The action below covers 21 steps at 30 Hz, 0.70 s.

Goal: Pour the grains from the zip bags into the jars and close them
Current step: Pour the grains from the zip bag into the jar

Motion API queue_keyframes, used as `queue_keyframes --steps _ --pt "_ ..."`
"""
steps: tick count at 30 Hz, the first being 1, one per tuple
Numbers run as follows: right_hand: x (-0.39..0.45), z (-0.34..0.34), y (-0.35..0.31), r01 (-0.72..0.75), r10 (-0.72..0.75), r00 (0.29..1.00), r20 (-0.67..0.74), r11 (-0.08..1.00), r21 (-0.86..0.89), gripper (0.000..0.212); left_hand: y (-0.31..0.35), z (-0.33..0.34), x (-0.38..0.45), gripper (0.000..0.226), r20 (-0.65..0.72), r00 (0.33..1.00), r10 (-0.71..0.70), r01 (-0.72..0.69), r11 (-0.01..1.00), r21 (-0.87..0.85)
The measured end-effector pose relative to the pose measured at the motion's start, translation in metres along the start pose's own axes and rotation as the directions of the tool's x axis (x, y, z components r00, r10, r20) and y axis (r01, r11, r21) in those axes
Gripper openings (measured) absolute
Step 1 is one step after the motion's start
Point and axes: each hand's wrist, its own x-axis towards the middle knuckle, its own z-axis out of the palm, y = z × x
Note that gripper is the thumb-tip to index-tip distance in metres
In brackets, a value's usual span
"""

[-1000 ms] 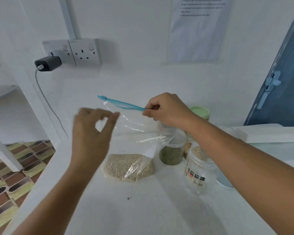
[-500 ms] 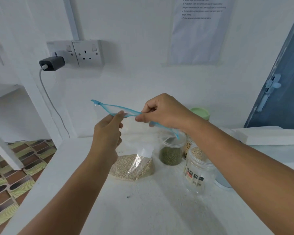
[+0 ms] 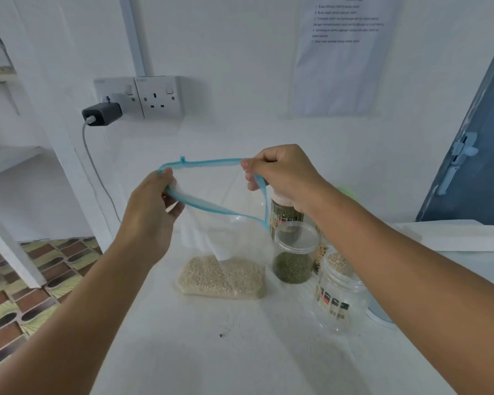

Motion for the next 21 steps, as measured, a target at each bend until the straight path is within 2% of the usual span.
queue_keyframes --steps 4,8,11,15,21 --pt "0.002 -0.001 -0.008 0.027 -0.025 0.997 -0.068 0.999 0.026 0.025 0.014 0.006 0.01 0.037 0.011 1.0 0.016 -0.015 0.997 -0.079" --pt "-0.003 -0.009 -0.009 0.016 -0.013 0.999 -0.052 0.998 0.06 0.025 0.018 0.012 0.011 0.032 0.054 0.998 0.026 -0.021 0.996 -0.087" --pt "-0.004 -0.016 -0.005 -0.019 0.019 1.0 0.024 1.0 -0.007 0.024 0.01 0.019 0.006 0.026 0.072 0.997 0.006 -0.004 1.0 -0.027" --pt "-0.005 -0.021 -0.003 -0.065 0.096 0.988 0.118 0.969 -0.24 0.02 -0.011 0.023 0.001 0.021 0.198 0.98 0.033 -0.058 0.991 0.122" --pt "-0.012 -0.015 -0.019 -0.011 0.071 0.93 0.362 0.986 -0.164 0.023 -0.033 0.027 -0.013 0.032 0.475 0.878 0.056 -0.213 0.934 0.285"
